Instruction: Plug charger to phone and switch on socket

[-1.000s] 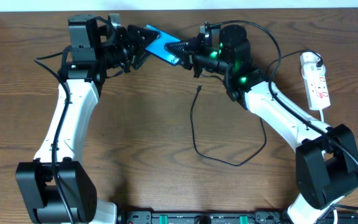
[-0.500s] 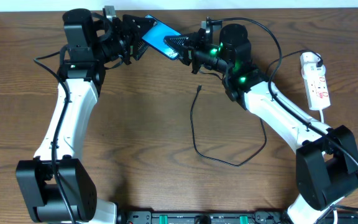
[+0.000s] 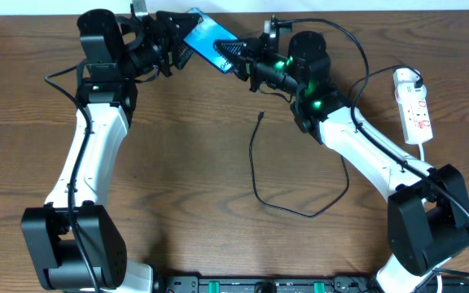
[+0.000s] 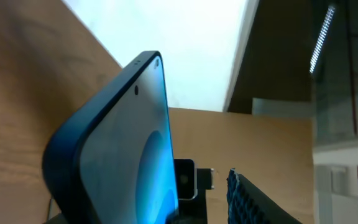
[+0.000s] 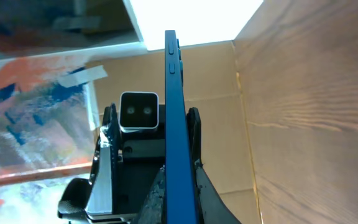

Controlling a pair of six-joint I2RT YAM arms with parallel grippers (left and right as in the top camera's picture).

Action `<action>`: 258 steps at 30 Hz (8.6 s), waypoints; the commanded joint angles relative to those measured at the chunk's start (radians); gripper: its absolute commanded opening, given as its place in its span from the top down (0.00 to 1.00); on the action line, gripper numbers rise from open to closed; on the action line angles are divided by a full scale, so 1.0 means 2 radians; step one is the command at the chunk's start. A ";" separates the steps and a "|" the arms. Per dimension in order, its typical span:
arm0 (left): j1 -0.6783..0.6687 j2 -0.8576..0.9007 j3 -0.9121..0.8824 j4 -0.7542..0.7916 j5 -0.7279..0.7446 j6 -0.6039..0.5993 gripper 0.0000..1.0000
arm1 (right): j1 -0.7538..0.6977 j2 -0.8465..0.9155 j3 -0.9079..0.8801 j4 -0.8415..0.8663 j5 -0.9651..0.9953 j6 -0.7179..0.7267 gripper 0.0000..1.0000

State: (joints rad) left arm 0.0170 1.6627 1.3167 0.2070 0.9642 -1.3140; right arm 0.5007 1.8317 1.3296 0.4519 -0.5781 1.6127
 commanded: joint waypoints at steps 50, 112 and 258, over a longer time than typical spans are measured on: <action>-0.008 -0.007 0.017 0.021 0.076 0.030 0.61 | 0.013 0.002 -0.005 -0.021 -0.192 -0.084 0.99; -0.011 -0.007 0.017 0.005 0.049 0.044 0.93 | 0.021 0.002 -0.005 0.039 -0.129 -0.029 0.72; 0.103 0.031 0.016 0.114 0.236 0.071 0.93 | 0.041 -0.022 0.062 -0.257 -0.277 -0.529 0.99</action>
State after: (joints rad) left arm 0.2226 1.7325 1.3231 0.4240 1.4090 -1.1782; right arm 0.5800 1.8183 1.4406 -0.0658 -1.1259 0.5449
